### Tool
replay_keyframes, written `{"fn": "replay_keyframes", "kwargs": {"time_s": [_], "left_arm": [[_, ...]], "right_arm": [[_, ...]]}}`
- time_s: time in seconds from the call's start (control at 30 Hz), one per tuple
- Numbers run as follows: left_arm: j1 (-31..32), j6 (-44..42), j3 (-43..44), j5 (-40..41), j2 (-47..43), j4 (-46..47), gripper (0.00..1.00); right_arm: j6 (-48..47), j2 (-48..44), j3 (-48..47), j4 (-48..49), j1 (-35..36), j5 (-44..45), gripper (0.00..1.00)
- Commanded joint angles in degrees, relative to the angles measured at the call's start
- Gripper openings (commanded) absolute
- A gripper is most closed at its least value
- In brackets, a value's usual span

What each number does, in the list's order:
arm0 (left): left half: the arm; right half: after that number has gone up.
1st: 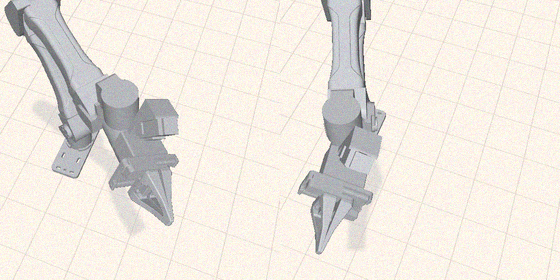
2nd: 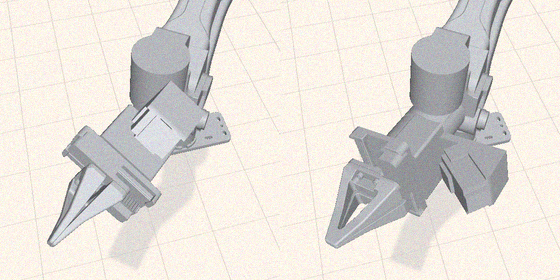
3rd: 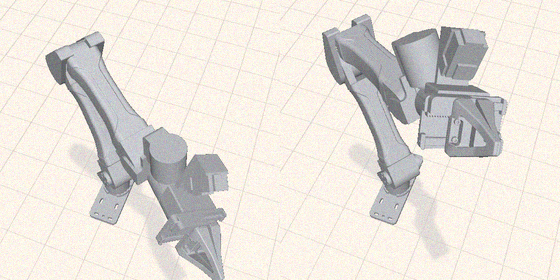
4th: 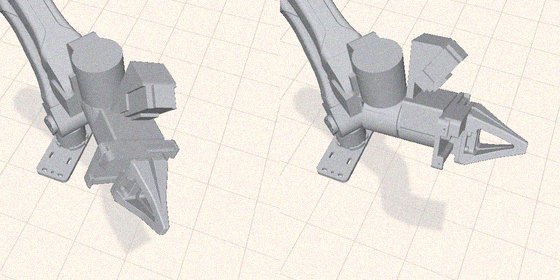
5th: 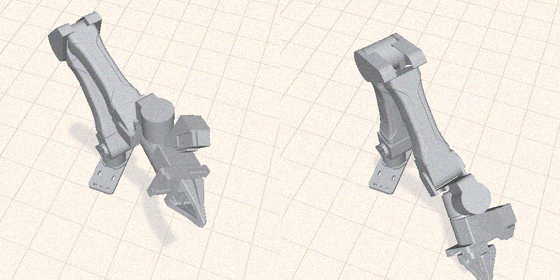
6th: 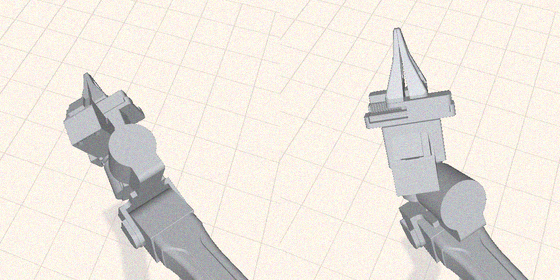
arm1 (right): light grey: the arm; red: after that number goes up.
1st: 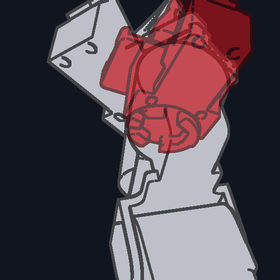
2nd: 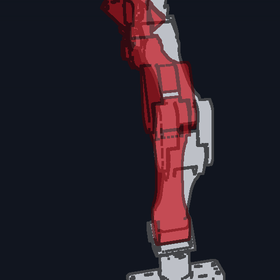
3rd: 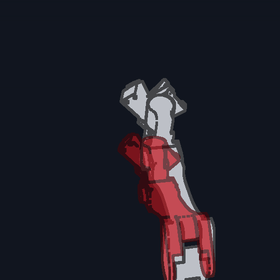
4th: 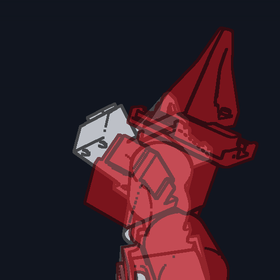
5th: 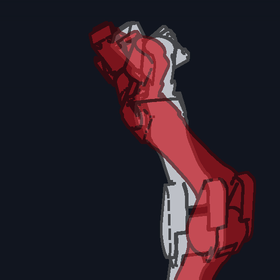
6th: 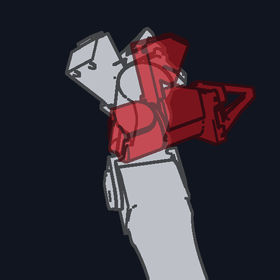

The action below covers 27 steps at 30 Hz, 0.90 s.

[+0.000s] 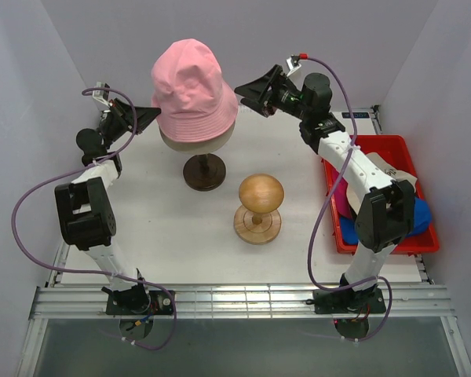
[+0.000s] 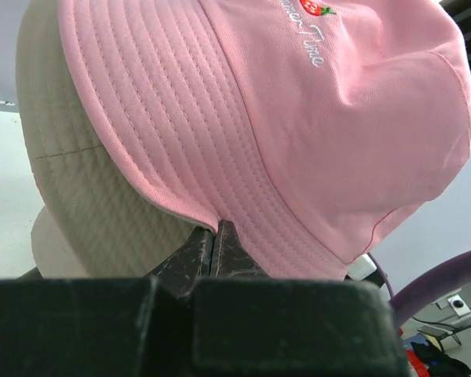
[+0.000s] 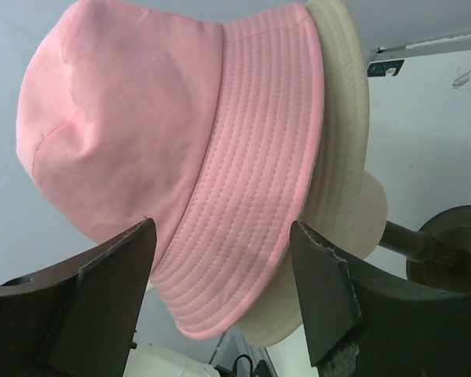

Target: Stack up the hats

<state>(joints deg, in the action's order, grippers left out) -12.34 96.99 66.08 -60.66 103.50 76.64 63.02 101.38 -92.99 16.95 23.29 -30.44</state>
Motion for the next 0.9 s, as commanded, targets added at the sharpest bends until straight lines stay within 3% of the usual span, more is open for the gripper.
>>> {"fn": "replay_keyframes", "kwargs": {"time_s": [0.0,0.4,0.87], "left_arm": [[-0.23,-3.47,-0.78,-3.06,-3.66,0.53,0.0],[-0.49,-7.6,-3.07,-3.58,-5.15,-4.66,0.0],[-0.67,-12.88,-2.63,-3.67,-7.35,-12.82,0.0]], "right_arm": [[4.65,0.92,1.32,6.52,0.09,-2.08,0.74],[7.99,1.71,2.99,9.77,0.26,-2.52,0.73],[13.79,5.4,2.2,15.48,1.06,-4.02,0.65]]}}
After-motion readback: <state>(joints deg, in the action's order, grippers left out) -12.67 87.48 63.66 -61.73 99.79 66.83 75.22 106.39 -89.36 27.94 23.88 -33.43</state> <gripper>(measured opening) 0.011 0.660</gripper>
